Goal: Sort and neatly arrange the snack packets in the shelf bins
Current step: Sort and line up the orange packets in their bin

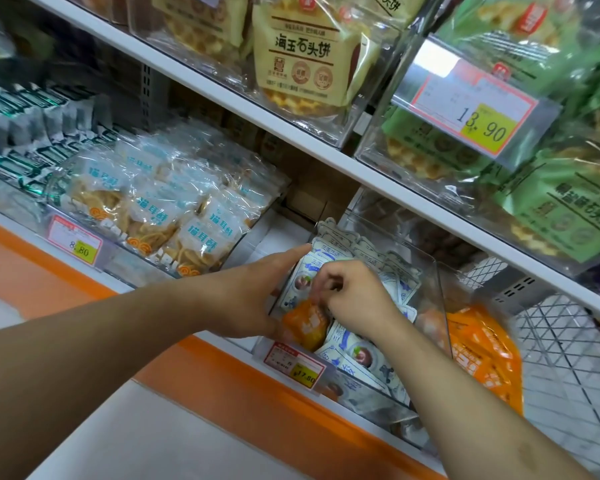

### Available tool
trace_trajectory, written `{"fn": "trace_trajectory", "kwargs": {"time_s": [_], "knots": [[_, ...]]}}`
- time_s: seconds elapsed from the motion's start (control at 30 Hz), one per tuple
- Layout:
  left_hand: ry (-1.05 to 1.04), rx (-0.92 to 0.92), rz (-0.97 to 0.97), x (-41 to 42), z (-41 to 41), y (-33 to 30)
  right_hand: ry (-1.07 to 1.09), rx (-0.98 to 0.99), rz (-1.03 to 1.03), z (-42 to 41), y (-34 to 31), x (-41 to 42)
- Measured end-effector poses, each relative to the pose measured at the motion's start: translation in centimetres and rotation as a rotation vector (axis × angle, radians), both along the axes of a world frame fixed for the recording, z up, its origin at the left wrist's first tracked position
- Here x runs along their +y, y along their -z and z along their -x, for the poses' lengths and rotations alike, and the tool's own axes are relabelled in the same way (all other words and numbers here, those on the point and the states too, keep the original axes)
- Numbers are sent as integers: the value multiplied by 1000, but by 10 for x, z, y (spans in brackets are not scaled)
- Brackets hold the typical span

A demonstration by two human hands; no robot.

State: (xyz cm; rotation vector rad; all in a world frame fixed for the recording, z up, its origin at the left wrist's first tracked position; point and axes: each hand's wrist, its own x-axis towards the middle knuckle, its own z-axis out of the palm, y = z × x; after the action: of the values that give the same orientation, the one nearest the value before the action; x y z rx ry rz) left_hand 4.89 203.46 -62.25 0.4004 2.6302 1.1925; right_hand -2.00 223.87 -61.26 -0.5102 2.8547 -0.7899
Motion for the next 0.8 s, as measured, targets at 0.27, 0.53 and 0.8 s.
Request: {"fn": "trace_trajectory", "kwargs": {"time_s": [0.27, 0.53, 0.8], "knots": [[-65, 229, 44, 13, -3, -14, 87, 222, 431, -38, -35, 26], [-87, 472, -3, 52, -16, -37, 82, 265, 630, -95, -64, 62], [-19, 538, -140, 130, -43, -60, 91, 379, 387, -134, -82, 125]]}}
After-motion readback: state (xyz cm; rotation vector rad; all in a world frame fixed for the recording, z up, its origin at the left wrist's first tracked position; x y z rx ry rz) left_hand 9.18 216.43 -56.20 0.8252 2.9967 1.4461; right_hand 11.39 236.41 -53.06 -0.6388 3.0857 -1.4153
